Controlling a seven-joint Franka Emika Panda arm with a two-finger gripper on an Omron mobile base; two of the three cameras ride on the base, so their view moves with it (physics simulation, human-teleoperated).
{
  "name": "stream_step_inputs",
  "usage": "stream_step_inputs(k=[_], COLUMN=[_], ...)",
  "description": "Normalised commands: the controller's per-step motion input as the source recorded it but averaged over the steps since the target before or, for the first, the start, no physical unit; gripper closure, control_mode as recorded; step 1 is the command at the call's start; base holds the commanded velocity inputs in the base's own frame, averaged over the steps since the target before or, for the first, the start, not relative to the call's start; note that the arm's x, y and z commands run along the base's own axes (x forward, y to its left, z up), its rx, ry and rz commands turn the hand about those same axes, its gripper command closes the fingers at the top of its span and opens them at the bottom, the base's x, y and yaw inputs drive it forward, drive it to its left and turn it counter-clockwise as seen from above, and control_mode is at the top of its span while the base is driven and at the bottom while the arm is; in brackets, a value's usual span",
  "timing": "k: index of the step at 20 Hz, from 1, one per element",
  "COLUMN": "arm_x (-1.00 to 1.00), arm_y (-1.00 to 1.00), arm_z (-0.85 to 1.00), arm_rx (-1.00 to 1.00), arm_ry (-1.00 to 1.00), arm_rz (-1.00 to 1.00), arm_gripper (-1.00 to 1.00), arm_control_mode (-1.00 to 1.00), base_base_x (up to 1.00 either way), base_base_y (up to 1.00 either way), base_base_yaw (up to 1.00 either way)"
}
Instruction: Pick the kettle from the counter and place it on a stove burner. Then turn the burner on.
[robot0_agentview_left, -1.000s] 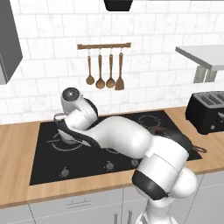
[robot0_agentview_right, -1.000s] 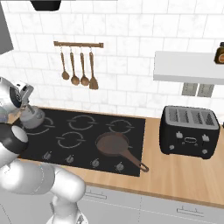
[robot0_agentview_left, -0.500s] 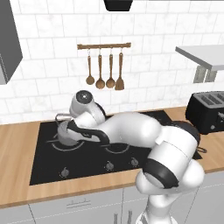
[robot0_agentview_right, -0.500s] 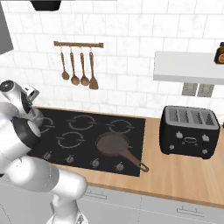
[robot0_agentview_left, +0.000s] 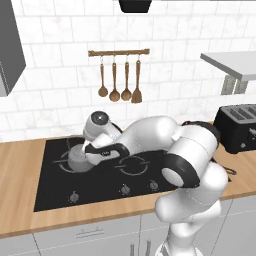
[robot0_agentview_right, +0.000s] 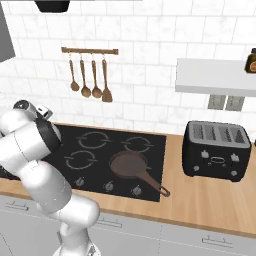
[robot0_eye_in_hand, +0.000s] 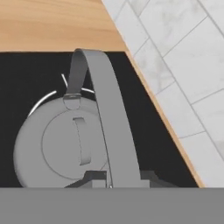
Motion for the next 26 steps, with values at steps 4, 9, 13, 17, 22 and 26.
stream_step_inputs(k=[4, 9, 13, 17, 22, 26], arm_x=[0.15, 0.36, 0.21, 0.00, 0.00, -0.01], arm_y=[0.04, 0.29, 0.18, 0.00, 0.00, 0.00], arm_z=[0.01, 0.10, 0.00, -0.01, 0.00, 0.13], arm_rx=[0.00, 0.00, 0.00, 0.00, 0.00, 0.00], arm_ry=[0.00, -0.01, 0.01, 0.03, 0.00, -0.02], arm_rz=[-0.01, -0.09, -0.04, 0.00, 0.00, 0.00], arm_gripper=[1.00, 1.00, 1.00, -1.00, -1.00, -1.00], arm_control_mode=[-1.00, -1.00, -1.00, -1.00, -1.00, -1.00], base_base_x=[0.00, 0.00, 0.00, 0.00, 0.00, 0.00], base_base_y=[0.00, 0.00, 0.00, 0.00, 0.00, 0.00], base_base_yaw=[0.00, 0.00, 0.00, 0.00, 0.00, 0.00])
